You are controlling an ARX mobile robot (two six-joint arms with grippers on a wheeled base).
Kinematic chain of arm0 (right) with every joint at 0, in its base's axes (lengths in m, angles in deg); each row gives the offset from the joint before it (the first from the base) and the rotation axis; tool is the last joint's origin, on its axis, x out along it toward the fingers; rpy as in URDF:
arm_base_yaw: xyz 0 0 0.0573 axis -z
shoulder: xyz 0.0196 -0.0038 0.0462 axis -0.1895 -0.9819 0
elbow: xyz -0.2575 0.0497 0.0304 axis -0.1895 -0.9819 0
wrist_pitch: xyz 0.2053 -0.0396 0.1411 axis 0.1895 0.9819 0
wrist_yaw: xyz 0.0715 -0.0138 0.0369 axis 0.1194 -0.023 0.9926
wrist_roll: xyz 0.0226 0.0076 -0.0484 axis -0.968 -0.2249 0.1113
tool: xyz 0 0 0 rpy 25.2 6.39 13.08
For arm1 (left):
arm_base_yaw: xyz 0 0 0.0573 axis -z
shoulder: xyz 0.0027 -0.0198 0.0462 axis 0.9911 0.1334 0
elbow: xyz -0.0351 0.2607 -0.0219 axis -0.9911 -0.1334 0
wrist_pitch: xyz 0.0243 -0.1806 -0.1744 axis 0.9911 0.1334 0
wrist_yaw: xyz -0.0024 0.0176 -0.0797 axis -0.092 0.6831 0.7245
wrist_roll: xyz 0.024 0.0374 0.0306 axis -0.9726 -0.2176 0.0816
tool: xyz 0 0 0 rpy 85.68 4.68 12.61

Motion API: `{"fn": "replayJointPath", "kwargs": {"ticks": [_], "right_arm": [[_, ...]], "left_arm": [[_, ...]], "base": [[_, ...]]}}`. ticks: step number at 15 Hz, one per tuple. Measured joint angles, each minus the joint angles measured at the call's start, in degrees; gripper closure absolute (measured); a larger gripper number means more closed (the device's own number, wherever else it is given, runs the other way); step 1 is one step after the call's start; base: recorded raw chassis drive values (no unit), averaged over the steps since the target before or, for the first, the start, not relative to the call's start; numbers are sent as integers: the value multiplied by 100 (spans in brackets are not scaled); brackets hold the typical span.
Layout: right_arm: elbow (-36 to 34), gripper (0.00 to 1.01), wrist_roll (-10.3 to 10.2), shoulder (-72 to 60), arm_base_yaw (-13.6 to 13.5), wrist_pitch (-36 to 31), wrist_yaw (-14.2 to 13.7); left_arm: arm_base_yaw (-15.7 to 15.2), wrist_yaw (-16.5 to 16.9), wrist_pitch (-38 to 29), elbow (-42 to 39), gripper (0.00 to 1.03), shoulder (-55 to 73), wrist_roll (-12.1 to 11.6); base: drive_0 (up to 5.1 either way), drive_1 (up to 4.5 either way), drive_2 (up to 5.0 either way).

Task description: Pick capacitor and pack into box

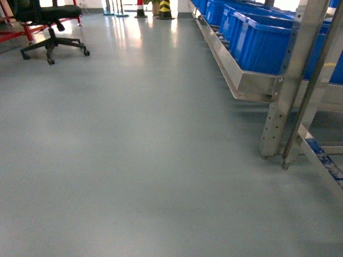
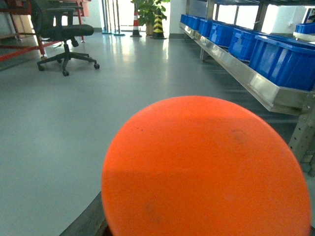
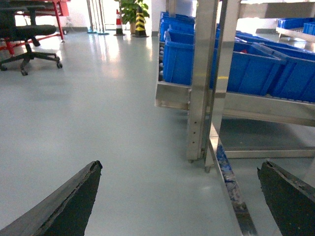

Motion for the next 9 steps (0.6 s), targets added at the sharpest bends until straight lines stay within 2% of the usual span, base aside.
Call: {"fn": "replayJointPath", "kwargs": {"ticks": [9], "right_arm": [[0, 3, 0, 0, 0, -9, 0]], "left_arm": [[2, 2, -11, 0, 59, 0, -2]], "base": [[-504, 242, 242]]}}
